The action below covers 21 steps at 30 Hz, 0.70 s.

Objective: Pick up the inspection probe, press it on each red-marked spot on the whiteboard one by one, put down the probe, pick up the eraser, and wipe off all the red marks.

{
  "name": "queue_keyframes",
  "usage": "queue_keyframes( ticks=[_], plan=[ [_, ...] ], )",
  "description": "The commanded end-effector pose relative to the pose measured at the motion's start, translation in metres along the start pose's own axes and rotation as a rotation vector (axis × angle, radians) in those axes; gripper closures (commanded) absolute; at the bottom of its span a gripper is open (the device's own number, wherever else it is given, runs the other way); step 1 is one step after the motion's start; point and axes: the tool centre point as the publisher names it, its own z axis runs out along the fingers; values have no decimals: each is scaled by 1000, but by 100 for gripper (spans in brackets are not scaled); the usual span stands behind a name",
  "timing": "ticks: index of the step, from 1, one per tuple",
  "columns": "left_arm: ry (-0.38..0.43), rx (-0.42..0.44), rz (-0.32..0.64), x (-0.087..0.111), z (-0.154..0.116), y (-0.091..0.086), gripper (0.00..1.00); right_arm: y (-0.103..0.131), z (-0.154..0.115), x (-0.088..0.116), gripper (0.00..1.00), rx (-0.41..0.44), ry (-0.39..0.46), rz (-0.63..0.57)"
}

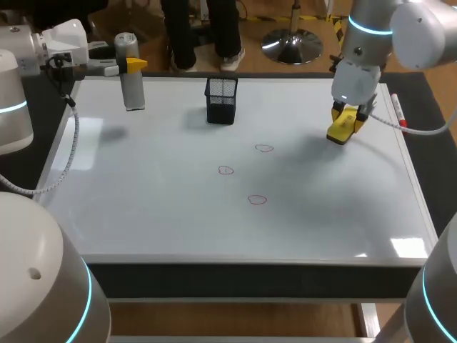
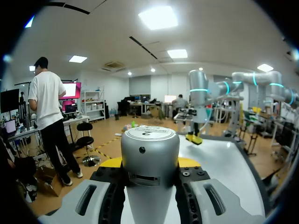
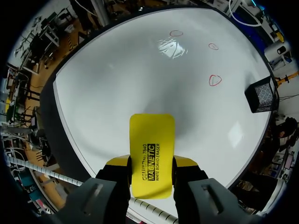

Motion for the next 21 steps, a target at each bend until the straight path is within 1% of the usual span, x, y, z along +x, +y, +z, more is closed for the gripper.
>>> queue_keyframes(
  ticks=[1,5,8,9,14,15,21],
  plan=[
    [-1,1,1,0,0,-1,100,0,-1,1,100,3,2,-1],
    [-1,1,1,0,0,-1,100,0,-1,1,100,3,2,-1],
    [-20,11,5,17,-3,-6,100,0,-1,1,100,3,2,-1],
    [-32,6,13,26,-4,-7,100,0,-1,1,100,3,2,-1],
    [-38,19,17,53,-7,-10,100,0,-1,1,100,3,2,-1],
    [-34,28,8,62,-7,-10,100,0,-1,1,100,3,2,-1],
    [-16,34,-1,97,-2,-10,100,0,-1,1,100,3,2,-1]
  ],
)
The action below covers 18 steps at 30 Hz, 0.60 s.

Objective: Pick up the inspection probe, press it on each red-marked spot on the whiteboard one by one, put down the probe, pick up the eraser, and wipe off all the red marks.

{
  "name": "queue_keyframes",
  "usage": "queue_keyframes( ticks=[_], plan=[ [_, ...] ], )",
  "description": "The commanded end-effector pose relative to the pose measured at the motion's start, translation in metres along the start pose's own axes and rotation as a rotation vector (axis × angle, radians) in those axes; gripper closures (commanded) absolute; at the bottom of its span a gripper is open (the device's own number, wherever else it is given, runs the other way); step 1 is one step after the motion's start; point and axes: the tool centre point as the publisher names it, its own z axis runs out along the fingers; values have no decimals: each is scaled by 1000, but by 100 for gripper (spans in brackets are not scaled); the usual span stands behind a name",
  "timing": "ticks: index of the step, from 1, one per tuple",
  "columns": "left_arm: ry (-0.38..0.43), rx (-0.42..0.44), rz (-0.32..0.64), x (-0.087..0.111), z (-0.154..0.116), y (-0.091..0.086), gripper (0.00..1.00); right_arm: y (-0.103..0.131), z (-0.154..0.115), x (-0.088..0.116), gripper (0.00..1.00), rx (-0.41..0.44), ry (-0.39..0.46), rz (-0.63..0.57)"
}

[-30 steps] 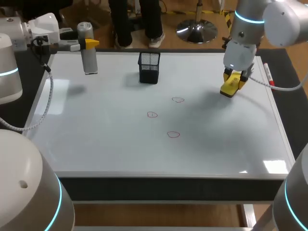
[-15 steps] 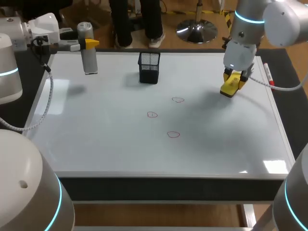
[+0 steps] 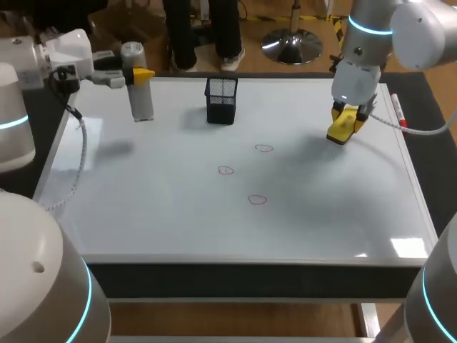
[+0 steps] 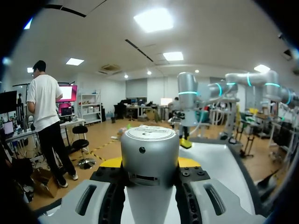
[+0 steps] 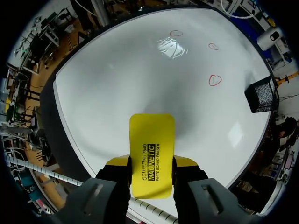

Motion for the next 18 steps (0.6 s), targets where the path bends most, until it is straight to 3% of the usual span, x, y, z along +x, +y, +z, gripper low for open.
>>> queue_keyframes(
  ticks=[1,10,18],
  plan=[
    [-47,0,0,38,0,-1,100,0,-1,1,100,3,2,-1],
    [-2,6,-20,82,26,1,100,0,-1,1,100,3,2,-1],
    [87,46,-33,111,49,6,100,0,-1,1,100,3,2,-1]
  ],
)
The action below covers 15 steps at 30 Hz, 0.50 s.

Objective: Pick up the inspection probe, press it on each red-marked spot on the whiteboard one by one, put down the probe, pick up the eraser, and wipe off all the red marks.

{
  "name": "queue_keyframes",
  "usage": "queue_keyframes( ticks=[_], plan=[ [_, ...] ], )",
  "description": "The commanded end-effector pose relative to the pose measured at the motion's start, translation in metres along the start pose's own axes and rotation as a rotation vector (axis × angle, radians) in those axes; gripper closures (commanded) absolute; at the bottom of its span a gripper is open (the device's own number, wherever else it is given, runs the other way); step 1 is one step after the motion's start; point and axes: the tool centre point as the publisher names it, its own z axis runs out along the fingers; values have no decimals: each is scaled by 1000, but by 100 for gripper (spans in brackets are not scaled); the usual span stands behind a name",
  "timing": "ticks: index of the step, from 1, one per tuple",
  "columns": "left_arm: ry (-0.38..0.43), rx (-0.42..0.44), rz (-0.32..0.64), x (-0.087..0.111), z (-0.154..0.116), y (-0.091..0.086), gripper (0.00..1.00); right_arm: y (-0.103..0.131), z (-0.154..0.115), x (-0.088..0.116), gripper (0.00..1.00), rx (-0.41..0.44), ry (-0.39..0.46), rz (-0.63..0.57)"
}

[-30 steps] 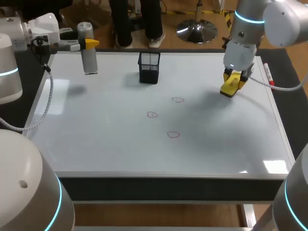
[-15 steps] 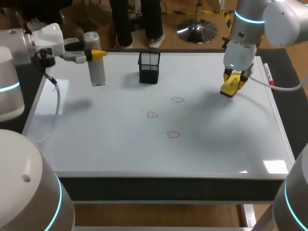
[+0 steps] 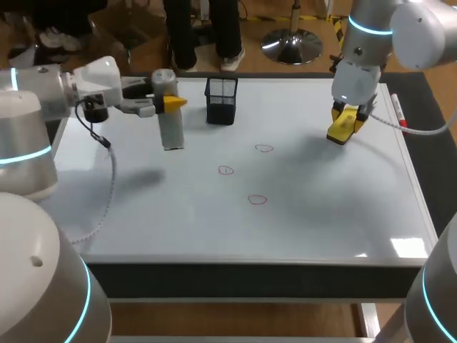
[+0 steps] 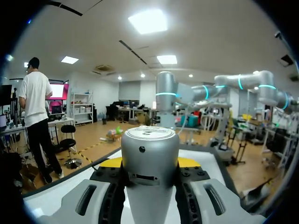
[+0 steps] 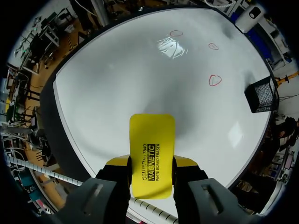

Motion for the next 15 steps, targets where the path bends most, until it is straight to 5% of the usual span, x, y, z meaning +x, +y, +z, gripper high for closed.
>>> queue_keyframes(
  ticks=[1,15],
  plan=[
    [25,12,-2,8,12,8,100,0,-1,1,100,3,3,-1],
    [163,22,25,44,51,26,100,0,-1,1,100,3,3,-1]
  ],
)
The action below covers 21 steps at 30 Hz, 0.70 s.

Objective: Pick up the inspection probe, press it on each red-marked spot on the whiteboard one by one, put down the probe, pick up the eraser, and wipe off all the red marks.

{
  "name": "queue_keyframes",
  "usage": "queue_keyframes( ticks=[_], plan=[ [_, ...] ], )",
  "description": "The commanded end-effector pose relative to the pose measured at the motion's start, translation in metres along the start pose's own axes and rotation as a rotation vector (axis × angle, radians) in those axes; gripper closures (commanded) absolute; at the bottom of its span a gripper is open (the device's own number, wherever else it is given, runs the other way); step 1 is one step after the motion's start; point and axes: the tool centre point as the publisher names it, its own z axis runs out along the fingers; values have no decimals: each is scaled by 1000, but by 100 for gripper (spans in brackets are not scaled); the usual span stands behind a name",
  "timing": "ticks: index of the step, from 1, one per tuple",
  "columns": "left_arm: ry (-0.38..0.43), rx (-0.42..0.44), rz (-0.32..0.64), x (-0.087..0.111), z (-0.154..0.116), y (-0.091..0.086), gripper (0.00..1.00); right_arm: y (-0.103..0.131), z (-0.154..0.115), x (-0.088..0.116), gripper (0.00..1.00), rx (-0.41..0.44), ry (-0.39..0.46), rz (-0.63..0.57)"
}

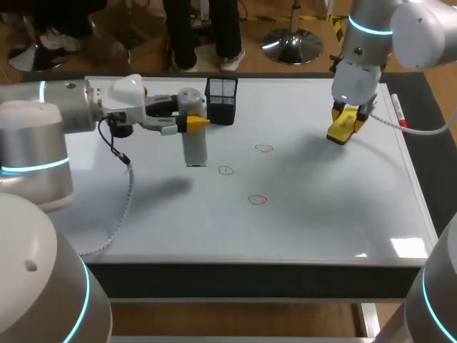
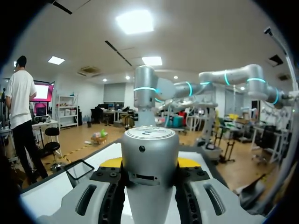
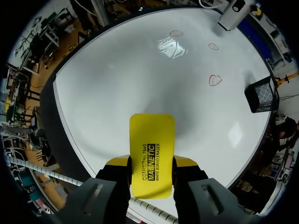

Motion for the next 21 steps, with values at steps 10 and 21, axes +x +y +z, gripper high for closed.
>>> queue_keyframes(
  ticks=[10,21],
  plan=[
    [95,13,8,-1,39,20,100,0,-1,1,100,3,2,-1],
    [143,7,13,-8,59,36,100,0,-1,1,100,3,2,-1]
  ],
)
